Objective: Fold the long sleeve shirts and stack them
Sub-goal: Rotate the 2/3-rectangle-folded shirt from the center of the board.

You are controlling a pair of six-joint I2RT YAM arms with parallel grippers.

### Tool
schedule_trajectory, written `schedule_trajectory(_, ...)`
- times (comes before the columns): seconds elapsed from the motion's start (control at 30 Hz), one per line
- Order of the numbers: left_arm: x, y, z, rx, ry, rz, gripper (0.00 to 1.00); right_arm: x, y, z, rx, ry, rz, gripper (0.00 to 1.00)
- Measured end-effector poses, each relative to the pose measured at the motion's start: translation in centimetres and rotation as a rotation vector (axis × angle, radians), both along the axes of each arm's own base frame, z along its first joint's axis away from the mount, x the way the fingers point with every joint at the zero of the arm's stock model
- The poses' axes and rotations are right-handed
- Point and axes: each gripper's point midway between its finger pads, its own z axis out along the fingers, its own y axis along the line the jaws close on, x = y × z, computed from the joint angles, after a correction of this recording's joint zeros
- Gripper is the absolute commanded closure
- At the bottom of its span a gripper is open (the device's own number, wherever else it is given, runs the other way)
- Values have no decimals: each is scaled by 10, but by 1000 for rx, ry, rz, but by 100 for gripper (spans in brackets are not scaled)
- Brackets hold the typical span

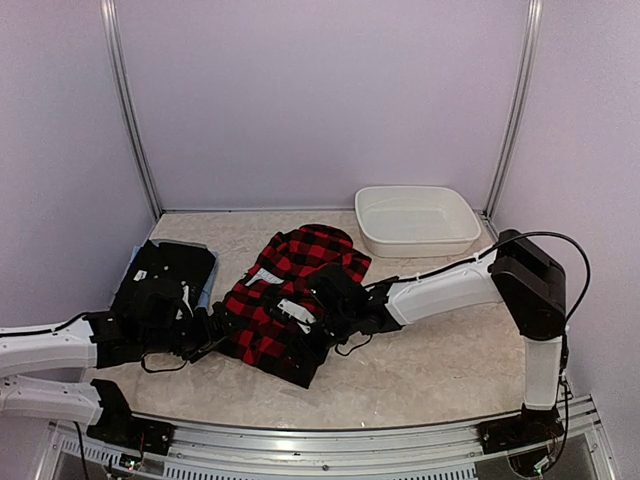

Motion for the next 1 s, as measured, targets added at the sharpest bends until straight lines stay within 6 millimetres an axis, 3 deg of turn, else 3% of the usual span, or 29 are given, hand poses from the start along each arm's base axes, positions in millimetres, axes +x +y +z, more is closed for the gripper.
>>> schedule_trajectory(0.1, 0, -2, 11, -69, 2, 15, 2, 7, 1, 7, 27, 6, -11, 26)
schedule_trajectory(0.2, -6, -3, 1, -91, 44, 17, 2, 31, -6, 16, 40, 7, -64, 27)
schedule_trajectory(0.43, -21, 0, -28, -93, 146, 16, 3, 153, -38, 68, 103, -84, -305, 29)
schedule_trajectory(0.53, -23, -1, -35, -106, 169, 16, 2, 202, -54, 76, 102, -121, -397, 30)
schedule_trajectory(0.63, -24, -4, -39, -116, 185, 11, 2, 237, -66, 60, 65, -123, -457, 31)
schedule_trajectory(0.73, -25, -6, -39, -131, 190, 7, 1, 255, -77, 25, -3, -94, -492, 32)
schedule_trajectory(0.87, -23, -9, -36, -150, 182, 5, 2, 254, -88, -20, -92, -31, -505, 34)
schedule_trajectory(1.0, -25, -7, -41, -155, 190, 12, 2, 256, -89, -22, -92, -34, -507, 36)
